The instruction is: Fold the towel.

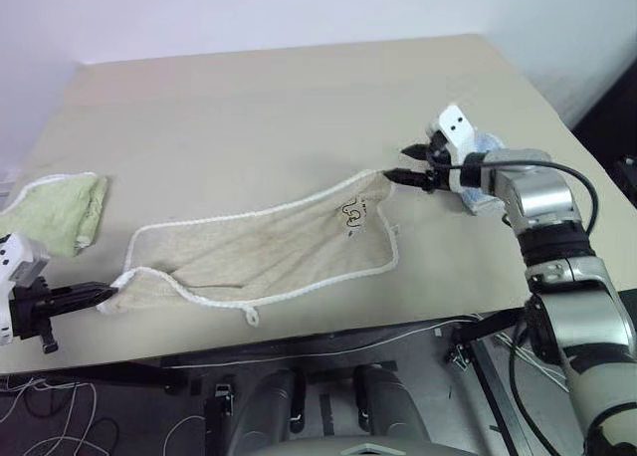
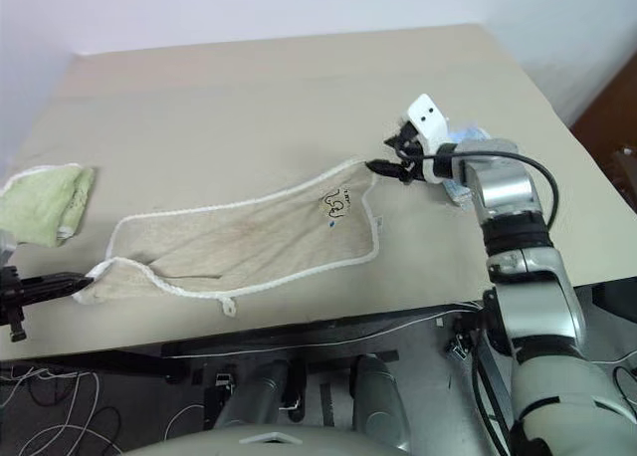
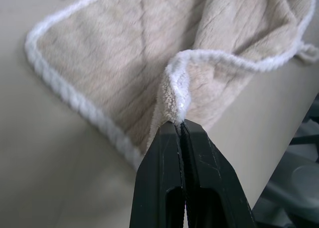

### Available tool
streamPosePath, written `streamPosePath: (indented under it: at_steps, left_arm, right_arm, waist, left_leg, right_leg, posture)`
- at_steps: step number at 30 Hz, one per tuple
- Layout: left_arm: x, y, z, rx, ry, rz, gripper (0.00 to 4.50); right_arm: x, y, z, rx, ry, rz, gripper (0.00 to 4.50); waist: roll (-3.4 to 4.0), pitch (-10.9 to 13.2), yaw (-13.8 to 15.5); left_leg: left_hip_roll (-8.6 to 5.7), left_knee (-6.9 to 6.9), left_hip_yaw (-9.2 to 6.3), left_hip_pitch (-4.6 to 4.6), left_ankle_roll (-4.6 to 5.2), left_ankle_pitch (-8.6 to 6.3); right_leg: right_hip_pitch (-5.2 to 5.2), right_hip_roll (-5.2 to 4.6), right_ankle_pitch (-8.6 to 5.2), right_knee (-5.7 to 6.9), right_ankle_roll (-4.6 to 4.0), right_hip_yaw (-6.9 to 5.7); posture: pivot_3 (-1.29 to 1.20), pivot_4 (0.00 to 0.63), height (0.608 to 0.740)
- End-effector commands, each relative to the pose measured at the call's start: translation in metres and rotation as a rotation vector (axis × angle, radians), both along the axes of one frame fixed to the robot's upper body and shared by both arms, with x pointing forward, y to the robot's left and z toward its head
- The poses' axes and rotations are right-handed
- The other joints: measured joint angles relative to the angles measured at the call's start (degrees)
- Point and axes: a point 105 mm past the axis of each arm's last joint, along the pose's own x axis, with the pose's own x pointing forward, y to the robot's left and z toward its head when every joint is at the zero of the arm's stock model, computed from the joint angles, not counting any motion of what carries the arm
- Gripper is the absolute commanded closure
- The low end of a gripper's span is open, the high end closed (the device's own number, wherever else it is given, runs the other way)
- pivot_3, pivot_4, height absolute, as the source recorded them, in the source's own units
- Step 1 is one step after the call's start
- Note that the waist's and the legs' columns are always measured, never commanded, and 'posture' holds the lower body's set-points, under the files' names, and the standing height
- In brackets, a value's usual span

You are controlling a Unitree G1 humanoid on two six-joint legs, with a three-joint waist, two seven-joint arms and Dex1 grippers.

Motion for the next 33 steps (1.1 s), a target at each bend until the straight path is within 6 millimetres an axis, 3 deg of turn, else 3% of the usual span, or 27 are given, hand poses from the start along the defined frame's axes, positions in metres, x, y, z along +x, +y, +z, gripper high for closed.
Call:
streamPosePath:
  at_steps: [1, 5, 8, 11, 16, 27, 33]
  left_arm:
    - [0.002, 0.004, 0.002, 0.018, -0.025, -0.013, 4.50]
    - [0.006, 0.008, -0.001, 0.017, -0.031, -0.012, 4.50]
    - [0.008, 0.011, -0.004, 0.017, -0.031, -0.013, 4.50]
    - [0.011, 0.013, -0.006, 0.026, -0.034, -0.017, 4.50]
    - [0.015, 0.007, -0.004, 0.025, -0.039, -0.033, 4.50]
    - [0.017, 0.001, 0.000, 0.035, -0.048, -0.044, 4.50]
    - [0.018, -0.002, 0.003, 0.041, -0.054, -0.046, 4.50]
  right_arm:
    - [-0.019, -0.006, 0.026, -0.008, -0.096, 0.085, 1.24]
    - [-0.024, -0.022, 0.039, 0.036, -0.073, 0.035, 1.24]
    - [-0.040, -0.020, 0.044, 0.038, -0.104, 0.125, 1.24]
    - [-0.074, -0.007, 0.018, -0.088, -0.079, 0.316, 1.24]
    - [-0.092, 0.002, -0.004, -0.188, -0.089, 0.433, 1.24]
    - [-0.098, 0.011, -0.064, -0.351, -0.065, 0.559, 1.24]
    - [-0.080, 0.016, -0.080, -0.372, -0.059, 0.522, 1.24]
  waist:
    - [-0.01, 0.0, 0.0]
    - [-0.01, 0.0, -0.1]
    - [-0.01, 0.0, -0.1]
    - [-0.05, 0.0, 0.1]
    - [-0.04, 0.0, 0.0]
    - [-0.05, 0.0, 0.1]
    - [-0.06, 0.0, -0.2]
  left_leg:
    - [-0.01, 0.02, 0.00, 0.00, 0.01, 0.00]
    - [-0.01, 0.07, 0.00, 0.02, 0.01, -0.01]
    - [0.00, 0.03, 0.00, 0.02, 0.01, -0.01]
    - [0.02, -0.01, 0.00, 0.01, 0.01, -0.01]
    - [-0.02, 0.12, 0.01, -0.02, 0.04, -0.02]
    - [-0.01, 0.15, 0.01, 0.05, 0.04, -0.02]
    - [0.00, 0.12, 0.01, 0.10, 0.03, -0.01]
  right_leg:
    - [0.01, -0.01, 0.00, 0.00, 0.00, 0.00]
    - [0.03, -0.06, -0.07, 0.05, -0.13, 0.00]
    - [-0.03, -0.07, -0.09, 0.11, -0.17, 0.01]
    - [-0.03, -0.06, -0.08, 0.10, -0.12, -0.01]
    - [0.03, -0.11, -0.06, 0.09, -0.10, 0.01]
    - [0.04, -0.11, -0.14, 0.17, -0.24, 0.00]
    - [0.05, -0.08, -0.14, 0.21, -0.23, 0.00]
  posture:
    - [0.00, 0.150, 0.740]
    - [0.00, 0.150, 0.740]
    - [0.00, 0.150, 0.740]
    - [0.00, 0.150, 0.740]
    - [0.00, 0.150, 0.740]
    - [0.00, 0.150, 0.740]
    - [0.00, 0.150, 0.740]
